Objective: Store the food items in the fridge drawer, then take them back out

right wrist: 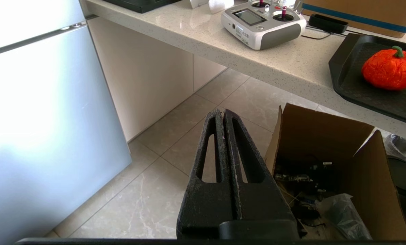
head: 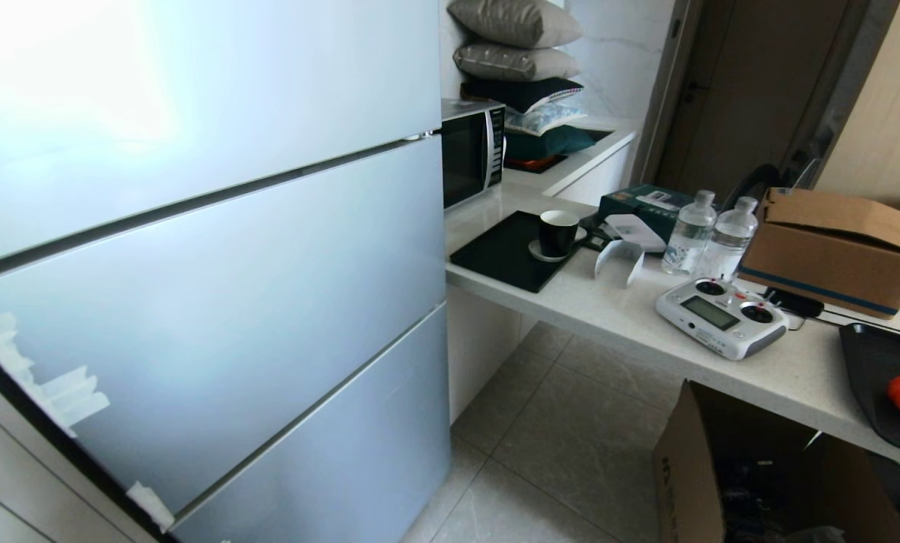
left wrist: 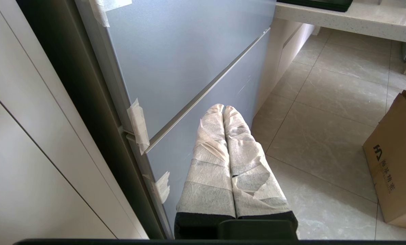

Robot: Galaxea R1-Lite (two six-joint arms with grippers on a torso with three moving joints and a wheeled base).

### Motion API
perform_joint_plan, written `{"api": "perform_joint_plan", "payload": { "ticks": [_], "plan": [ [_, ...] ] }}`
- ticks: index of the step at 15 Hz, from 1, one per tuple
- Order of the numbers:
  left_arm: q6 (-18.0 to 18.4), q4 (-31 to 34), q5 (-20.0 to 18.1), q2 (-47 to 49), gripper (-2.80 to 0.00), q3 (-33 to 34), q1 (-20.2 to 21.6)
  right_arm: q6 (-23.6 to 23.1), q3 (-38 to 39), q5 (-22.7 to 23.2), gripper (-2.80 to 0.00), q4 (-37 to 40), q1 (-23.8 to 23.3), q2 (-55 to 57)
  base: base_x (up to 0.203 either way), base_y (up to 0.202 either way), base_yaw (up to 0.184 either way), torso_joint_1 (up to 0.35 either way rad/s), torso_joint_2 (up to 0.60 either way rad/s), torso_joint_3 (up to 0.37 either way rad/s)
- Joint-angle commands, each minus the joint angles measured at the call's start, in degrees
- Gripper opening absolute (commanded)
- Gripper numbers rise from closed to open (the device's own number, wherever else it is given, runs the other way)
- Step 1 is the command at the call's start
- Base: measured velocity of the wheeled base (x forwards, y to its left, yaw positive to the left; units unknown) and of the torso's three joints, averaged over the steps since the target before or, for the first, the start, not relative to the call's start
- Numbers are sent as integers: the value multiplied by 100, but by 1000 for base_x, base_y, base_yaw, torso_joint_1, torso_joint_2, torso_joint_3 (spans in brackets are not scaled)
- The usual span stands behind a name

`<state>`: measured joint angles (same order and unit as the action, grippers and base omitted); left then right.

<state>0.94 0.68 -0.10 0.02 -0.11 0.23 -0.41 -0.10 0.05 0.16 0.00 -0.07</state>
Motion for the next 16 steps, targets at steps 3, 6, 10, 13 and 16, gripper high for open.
{"api": "perform_joint_plan", "payload": {
  "ticks": [3, 6, 10, 13, 16],
  "plan": [
    [-9, 17, 6, 8, -280, -228, -5, -2, 1, 4, -280, 2, 0, -1, 0, 0, 0, 0, 0, 0],
    [-172, 141, 22, 757, -280, -1137, -2, -2, 1, 4, -280, 2, 0, -1, 0, 0, 0, 0, 0, 0],
    [-1020, -283, 504, 3149, -280, -1812, 13, -2, 1, 4, -280, 2, 0, -1, 0, 0, 0, 0, 0, 0],
    [-1378, -1402, 1129, 4560, -280, -2084, 287, -2, 1, 4, -280, 2, 0, -1, 0, 0, 0, 0, 0, 0],
    [-1493, -2107, 1367, 5159, -280, -2474, 680, -2, 1, 4, -280, 2, 0, -1, 0, 0, 0, 0, 0, 0]
  ]
}}
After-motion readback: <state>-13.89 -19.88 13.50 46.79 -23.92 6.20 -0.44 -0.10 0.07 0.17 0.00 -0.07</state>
